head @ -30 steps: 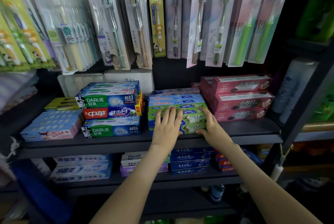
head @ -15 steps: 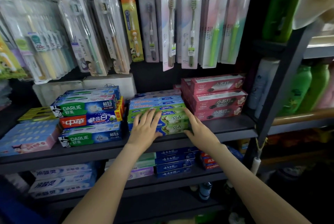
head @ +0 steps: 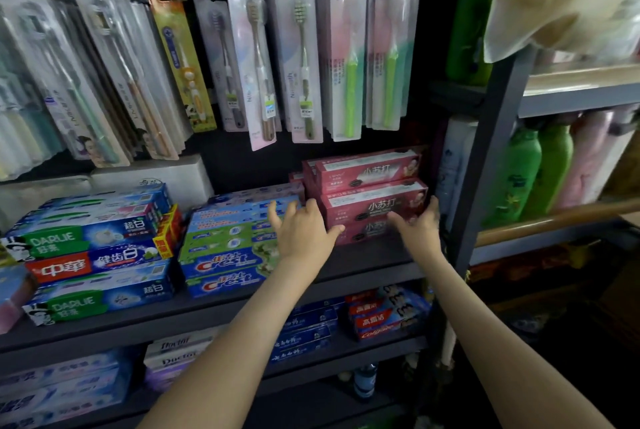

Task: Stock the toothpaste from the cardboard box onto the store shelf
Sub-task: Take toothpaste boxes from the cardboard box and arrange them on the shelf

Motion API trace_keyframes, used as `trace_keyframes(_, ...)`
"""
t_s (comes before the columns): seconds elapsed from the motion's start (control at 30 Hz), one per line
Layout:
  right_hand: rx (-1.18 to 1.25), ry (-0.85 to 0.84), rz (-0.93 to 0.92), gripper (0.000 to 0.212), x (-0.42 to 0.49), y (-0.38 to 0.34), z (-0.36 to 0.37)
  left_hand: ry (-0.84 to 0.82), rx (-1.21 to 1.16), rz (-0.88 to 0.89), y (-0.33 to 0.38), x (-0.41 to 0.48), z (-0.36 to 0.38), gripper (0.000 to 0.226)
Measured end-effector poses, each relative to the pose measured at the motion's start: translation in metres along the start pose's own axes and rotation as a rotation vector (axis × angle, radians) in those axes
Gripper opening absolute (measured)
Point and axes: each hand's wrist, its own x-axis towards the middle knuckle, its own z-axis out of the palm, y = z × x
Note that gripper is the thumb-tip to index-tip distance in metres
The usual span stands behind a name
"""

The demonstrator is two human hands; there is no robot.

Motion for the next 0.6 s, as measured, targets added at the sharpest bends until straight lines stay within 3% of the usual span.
trace_keyframes(0.17, -0.001, -0.075, 0.060, 0.092, 0.021, 0.016, 0.000, -0.091, 0.097, -0.073, 0.013, 0.013, 0.014, 0.055)
trace_keyframes(0.43, 0.110, -0.003, 0.005, 0.049, 0.025, 0.019, 0.002, -0.145, 0.184, -0.114, 0.015, 0.019, 0.025, 0.046)
trace_keyframes(0.6, 0.082, 0.030, -0.009, 0.049, 0.025, 0.021, 0.007, -0.144, 0.229, -0.134, 0.016, 0.019, 0.029, 0.048)
